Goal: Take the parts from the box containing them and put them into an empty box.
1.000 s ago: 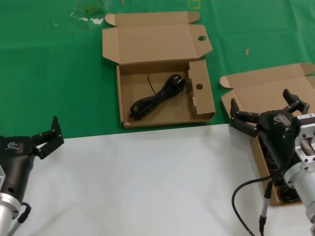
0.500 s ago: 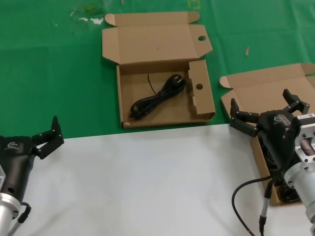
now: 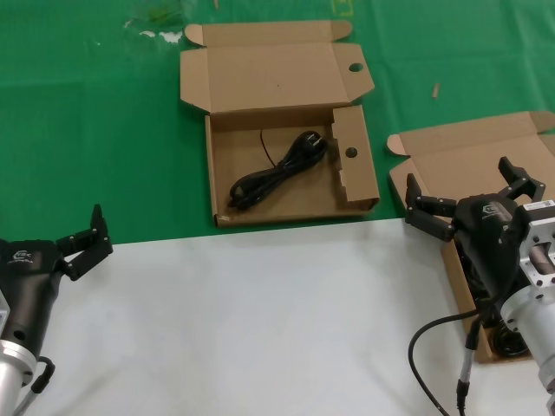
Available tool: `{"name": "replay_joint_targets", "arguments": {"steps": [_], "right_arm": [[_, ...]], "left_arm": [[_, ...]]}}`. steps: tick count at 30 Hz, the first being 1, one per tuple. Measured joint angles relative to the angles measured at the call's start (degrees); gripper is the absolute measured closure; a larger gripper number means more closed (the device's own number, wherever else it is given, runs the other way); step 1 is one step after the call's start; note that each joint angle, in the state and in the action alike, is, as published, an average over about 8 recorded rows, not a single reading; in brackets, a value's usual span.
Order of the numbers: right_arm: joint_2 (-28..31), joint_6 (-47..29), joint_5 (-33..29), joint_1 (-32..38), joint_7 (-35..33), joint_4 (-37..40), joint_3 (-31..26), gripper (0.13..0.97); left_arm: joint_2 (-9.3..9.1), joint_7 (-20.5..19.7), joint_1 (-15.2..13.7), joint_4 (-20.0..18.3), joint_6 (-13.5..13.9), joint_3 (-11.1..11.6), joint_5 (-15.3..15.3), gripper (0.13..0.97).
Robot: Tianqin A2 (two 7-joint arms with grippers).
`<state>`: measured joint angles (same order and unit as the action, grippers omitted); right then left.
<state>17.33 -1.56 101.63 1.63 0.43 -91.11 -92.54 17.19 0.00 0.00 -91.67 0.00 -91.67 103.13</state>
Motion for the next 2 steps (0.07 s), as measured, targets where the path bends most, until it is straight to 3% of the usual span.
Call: {"name": "replay_joint_targets", "arguments": {"steps": [2], "right_arm": [[0.0, 0.0, 0.0, 0.0, 0.0, 0.0, 0.0, 0.129]], "left_arm": [[0.0, 0.0, 0.0, 0.0, 0.0, 0.0, 0.0, 0.132]]}}
